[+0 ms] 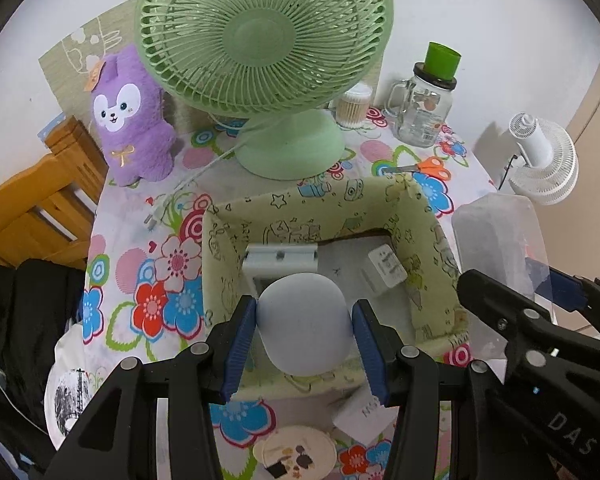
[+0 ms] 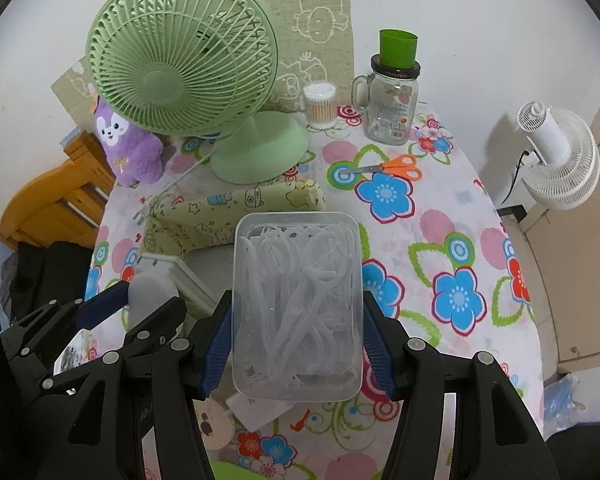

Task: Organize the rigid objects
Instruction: 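Carry the puff with the left tool while the right tool carries the floss box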

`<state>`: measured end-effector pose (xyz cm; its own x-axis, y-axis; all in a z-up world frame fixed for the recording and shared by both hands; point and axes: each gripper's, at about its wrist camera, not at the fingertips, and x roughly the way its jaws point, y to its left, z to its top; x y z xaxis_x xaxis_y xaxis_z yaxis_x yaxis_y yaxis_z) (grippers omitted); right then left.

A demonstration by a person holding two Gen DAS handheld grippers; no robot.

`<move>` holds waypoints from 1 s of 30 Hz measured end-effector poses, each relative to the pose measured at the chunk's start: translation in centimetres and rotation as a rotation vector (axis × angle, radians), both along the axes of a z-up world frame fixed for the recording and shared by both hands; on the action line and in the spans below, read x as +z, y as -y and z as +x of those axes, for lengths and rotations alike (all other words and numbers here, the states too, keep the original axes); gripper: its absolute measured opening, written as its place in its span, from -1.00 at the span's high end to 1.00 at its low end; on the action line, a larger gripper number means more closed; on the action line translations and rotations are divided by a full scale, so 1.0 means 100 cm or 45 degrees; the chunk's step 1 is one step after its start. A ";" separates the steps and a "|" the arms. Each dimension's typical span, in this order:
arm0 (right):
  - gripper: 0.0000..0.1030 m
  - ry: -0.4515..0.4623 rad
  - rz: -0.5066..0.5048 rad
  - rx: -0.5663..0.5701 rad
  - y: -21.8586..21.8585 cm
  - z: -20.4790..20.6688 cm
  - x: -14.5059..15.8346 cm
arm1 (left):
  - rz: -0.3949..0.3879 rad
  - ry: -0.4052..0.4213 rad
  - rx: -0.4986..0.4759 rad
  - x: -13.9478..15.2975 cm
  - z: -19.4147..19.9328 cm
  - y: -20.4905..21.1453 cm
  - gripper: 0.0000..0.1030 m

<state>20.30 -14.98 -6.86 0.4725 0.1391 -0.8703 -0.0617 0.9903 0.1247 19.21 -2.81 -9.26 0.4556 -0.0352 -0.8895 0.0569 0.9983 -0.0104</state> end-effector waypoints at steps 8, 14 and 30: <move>-0.20 -0.017 0.002 0.004 0.002 0.016 -0.007 | 0.008 -0.010 0.006 -0.007 0.013 0.001 0.01; -0.20 -0.029 0.004 0.008 0.005 0.019 -0.012 | 0.002 -0.027 0.007 -0.012 0.017 0.003 0.01; -0.20 -0.034 0.006 0.007 0.013 0.021 -0.016 | -0.001 -0.051 -0.012 -0.022 0.021 0.018 0.01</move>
